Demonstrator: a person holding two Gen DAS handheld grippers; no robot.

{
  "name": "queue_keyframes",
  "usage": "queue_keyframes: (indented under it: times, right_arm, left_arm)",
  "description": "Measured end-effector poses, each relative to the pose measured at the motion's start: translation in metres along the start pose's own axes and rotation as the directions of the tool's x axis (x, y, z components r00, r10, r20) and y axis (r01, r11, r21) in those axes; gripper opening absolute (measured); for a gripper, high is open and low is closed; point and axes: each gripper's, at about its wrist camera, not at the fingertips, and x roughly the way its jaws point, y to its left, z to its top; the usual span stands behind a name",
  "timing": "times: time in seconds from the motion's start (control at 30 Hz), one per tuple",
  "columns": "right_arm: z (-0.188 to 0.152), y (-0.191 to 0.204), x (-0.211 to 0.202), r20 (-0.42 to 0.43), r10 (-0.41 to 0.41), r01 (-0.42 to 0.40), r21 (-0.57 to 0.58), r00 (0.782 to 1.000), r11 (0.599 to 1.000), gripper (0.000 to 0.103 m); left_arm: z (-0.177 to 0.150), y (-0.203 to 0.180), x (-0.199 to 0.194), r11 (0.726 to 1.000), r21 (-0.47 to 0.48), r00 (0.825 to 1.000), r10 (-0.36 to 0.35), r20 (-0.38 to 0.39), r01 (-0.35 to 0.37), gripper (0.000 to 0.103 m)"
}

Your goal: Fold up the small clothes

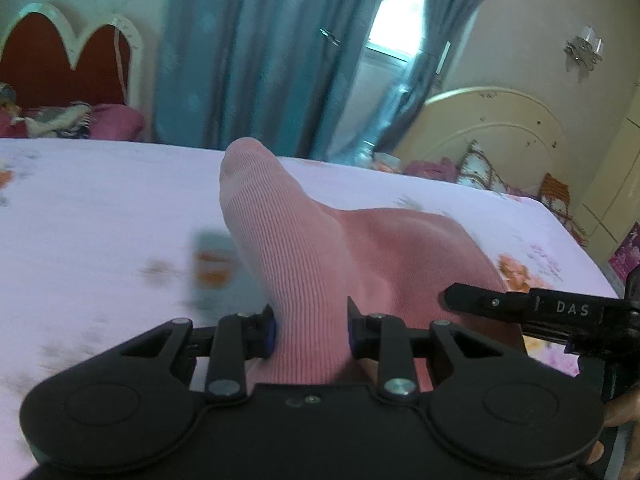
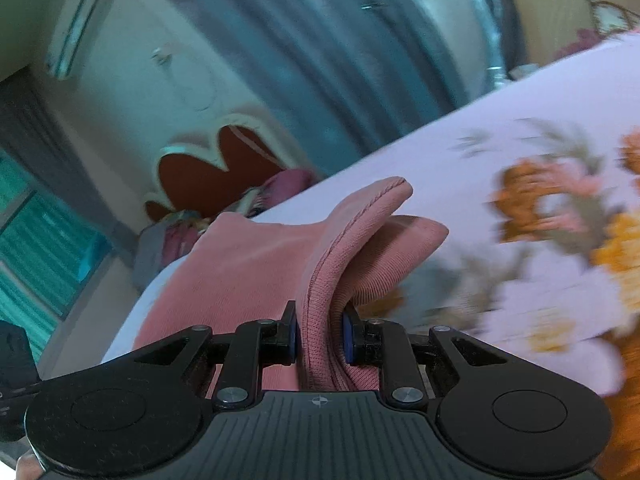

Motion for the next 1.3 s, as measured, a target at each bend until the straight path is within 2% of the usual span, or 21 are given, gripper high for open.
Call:
queue_keyframes:
  times: [0.23, 0.37, 0.47, 0.67, 0.73, 0.8, 0.93, 1.0, 1.1, 1.17, 1.23, 1.3]
  right_arm:
    - [-0.048, 0.104, 0.087, -0.011, 0.006, -0.006, 0.002, 1.000, 1.000, 0.021]
    - [-0.067, 0.141, 0.144, -0.032, 0.014, -0.013, 0.004, 0.999, 1.000, 0.021]
    - [-0.078, 0.159, 0.180, -0.053, -0.011, 0.010, -0.022, 0.999, 1.000, 0.021]
    - [-0.094, 0.168, 0.226, -0.062, -0.093, 0.088, -0.079, 0.994, 0.993, 0.021]
    - [-0.098, 0.159, 0.238, -0.075, -0.158, 0.153, -0.073, 0.985, 0.986, 0.021]
    - [-0.101, 0.150, 0.247, -0.094, -0.216, 0.210, -0.078, 0.972, 0.975, 0.021]
    - [-0.098, 0.145, 0.242, -0.085, -0.242, 0.233, -0.102, 0.967, 0.967, 0.021]
    - [-0.096, 0.155, 0.234, -0.040, -0.283, 0.274, -0.146, 0.958, 0.950, 0.021]
    - [-0.087, 0.167, 0.225, 0.017, -0.278, 0.276, -0.174, 0.961, 0.945, 0.021]
    - [-0.084, 0.178, 0.231, 0.035, -0.270, 0.271, -0.223, 0.962, 0.936, 0.021]
    - [-0.082, 0.190, 0.245, 0.032, -0.256, 0.256, -0.253, 0.966, 0.933, 0.021]
    - [-0.081, 0.197, 0.261, 0.024, -0.253, 0.250, -0.264, 0.967, 0.932, 0.021]
  left_arm:
    - [0.013, 0.122, -0.036, 0.999, 0.018, 1.000, 0.027, 0.013, -0.027, 0.028]
    - [0.020, 0.175, -0.039, 0.997, 0.031, 0.997, 0.074, 0.010, -0.074, 0.028]
    - [0.018, 0.204, -0.034, 0.992, 0.057, 0.993, 0.116, 0.012, -0.117, 0.028]
    - [-0.005, 0.240, -0.015, 0.973, 0.105, 0.979, 0.204, 0.014, -0.204, 0.032]
    - [-0.019, 0.252, -0.008, 0.969, 0.118, 0.975, 0.221, -0.027, -0.217, 0.040]
    - [-0.025, 0.256, -0.008, 0.968, 0.124, 0.975, 0.222, -0.006, -0.219, 0.048]
    - [-0.016, 0.262, -0.015, 0.975, 0.096, 0.978, 0.206, -0.031, -0.202, 0.057]
    - [-0.013, 0.267, -0.027, 0.975, 0.079, 0.978, 0.210, 0.007, -0.210, 0.056]
    - [-0.003, 0.268, -0.041, 0.967, 0.079, 0.968, 0.233, 0.099, -0.241, 0.054]
    - [0.006, 0.269, -0.035, 0.970, 0.092, 0.972, 0.214, 0.101, -0.223, 0.051]
    - [0.014, 0.267, -0.022, 0.972, 0.112, 0.977, 0.197, 0.081, -0.205, 0.042]
    - [0.021, 0.266, -0.007, 0.972, 0.129, 0.979, 0.191, 0.069, -0.198, 0.041]
